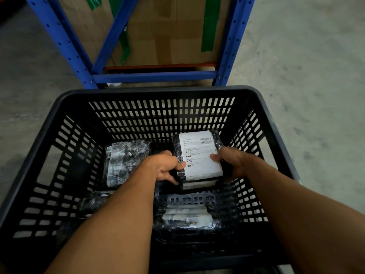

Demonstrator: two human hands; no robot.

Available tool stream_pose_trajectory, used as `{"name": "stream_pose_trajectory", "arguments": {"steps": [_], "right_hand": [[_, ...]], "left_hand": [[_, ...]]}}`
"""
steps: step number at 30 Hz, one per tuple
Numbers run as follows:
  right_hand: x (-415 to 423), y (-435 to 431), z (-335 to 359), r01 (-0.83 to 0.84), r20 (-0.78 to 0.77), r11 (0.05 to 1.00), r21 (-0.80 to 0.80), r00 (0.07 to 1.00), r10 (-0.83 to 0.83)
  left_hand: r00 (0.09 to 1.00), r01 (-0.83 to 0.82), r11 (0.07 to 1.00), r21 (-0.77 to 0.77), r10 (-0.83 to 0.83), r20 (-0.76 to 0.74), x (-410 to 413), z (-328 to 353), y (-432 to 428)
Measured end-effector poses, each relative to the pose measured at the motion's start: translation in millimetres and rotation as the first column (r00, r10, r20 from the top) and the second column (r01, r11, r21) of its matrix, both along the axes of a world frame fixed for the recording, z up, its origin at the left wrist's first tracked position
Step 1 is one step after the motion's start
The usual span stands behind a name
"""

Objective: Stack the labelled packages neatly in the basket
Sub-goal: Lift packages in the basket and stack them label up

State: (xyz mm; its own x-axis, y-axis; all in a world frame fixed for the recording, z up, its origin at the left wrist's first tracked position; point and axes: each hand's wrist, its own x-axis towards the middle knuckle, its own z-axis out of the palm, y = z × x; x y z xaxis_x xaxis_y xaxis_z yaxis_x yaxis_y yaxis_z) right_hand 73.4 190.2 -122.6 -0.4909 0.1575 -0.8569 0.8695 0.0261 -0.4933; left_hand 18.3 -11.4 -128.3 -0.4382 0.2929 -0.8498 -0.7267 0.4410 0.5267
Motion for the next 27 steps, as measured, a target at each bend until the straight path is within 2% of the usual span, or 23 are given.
{"name": "stream_pose_trajectory", "arguments": {"steps": [7, 10, 14, 19, 23, 25, 27], "right_hand": [[2.1, -6.2, 3.1, -0.030, -0.010, 0.999, 0.033, 1.000, 0.030], [2.5, -10.1, 18.6, -0.093, -0.002, 0.992, 0.089, 0.996, 0.093], [11.7, -16.3, 25.5, -0.098, -0.030, 0.982, 0.159, 0.994, 0.104], [15.9, -17.7, -12.8, 0.030, -0.135, 0.990, 0.136, 0.991, -0.011], [20.4, -31.0, -4.7, 0.043, -0.046, 0.992, 0.119, 0.998, -0.038], [19.6, -30.4, 0.9, 0.006, -0.029, 0.991, 0.131, 1.000, -0.002], [19.8, -30.5, 11.2, -0.129, 0.001, 0.978, 0.162, 0.991, 0.131]], "left_hand": [[0.999, 0.026, 0.999, -0.040, -0.028, -0.043, -0.6, 1.4, 2.1], [0.993, 0.079, 0.990, -0.117, -0.089, -0.078, 1.4, 13.8, 3.0], [0.985, 0.103, 0.981, -0.163, -0.123, -0.120, 13.7, 14.6, 1.3], [0.982, -0.018, 0.995, -0.095, 0.000, -0.187, 25.6, 7.5, 14.0], [0.977, 0.033, 0.988, -0.150, -0.064, -0.203, 22.4, 5.0, 11.1], [0.974, 0.042, 0.986, -0.160, -0.076, -0.213, 23.3, 8.0, 10.2], [0.976, 0.081, 0.981, -0.175, -0.114, -0.188, 25.7, 16.4, 7.3]]}}
